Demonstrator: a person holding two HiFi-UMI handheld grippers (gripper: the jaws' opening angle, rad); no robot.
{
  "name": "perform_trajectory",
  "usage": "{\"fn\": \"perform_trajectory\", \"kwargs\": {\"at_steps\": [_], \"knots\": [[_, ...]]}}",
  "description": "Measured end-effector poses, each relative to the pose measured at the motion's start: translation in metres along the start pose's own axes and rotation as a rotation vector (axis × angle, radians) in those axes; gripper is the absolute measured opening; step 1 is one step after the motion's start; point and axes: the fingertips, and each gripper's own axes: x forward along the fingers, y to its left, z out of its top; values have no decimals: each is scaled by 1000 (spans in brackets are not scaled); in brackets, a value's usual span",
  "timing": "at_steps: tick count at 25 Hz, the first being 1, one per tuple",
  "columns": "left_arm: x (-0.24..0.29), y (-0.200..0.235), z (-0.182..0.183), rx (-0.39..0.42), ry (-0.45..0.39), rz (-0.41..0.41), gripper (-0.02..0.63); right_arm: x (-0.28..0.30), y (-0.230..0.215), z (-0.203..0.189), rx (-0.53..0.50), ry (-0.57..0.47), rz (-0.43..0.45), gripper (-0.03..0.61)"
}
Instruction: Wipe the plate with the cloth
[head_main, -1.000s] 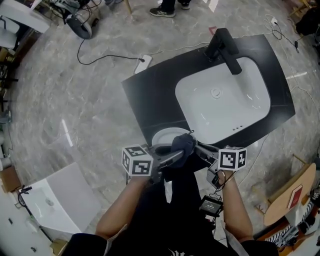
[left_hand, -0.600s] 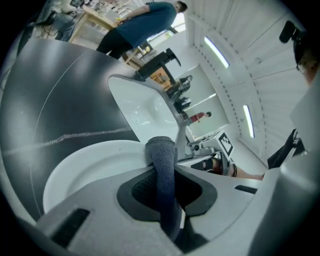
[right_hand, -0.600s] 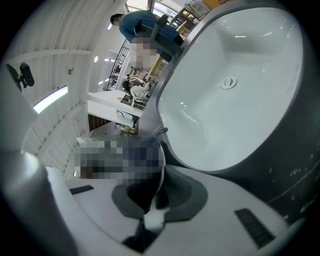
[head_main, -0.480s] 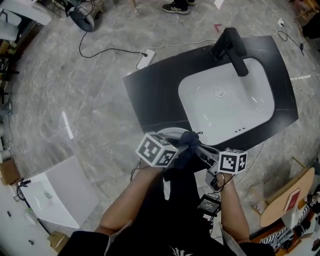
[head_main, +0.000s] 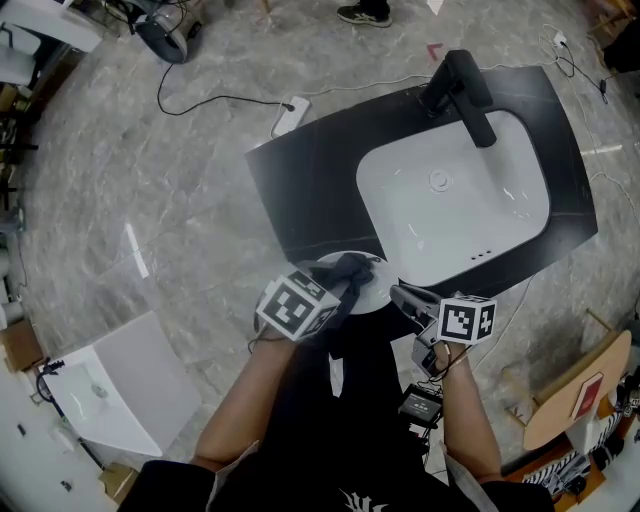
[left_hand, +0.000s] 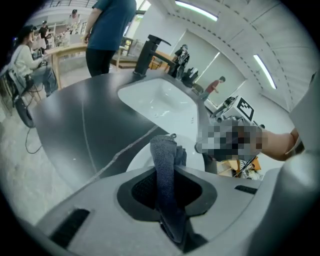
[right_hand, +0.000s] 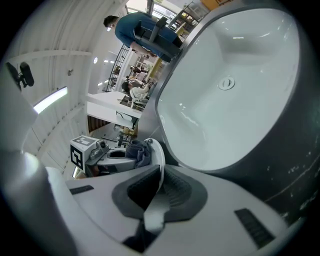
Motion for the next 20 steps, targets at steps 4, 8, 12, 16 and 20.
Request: {"fn": "perform_trajectory", "kwargs": {"at_steps": [4,8,12,16,20], "knots": [[-30,25,-13,-9,-20,71,52,-1,0,0,1,-6,-4,21],[-63,47,-27,-13,-30,153,52,-1,1,2,0,-13,-10,21],[-83,36,-13,-119,-152,61,52,-3,1,5,-6,-20,-15,23],[-67,-14,24,-162,-257,-147,52,-2,1,6,-9,-28,-13,21],[-13,-65,43,-161,-230,-320,52,-2,1,5,-2,-36,-10,21]]}}
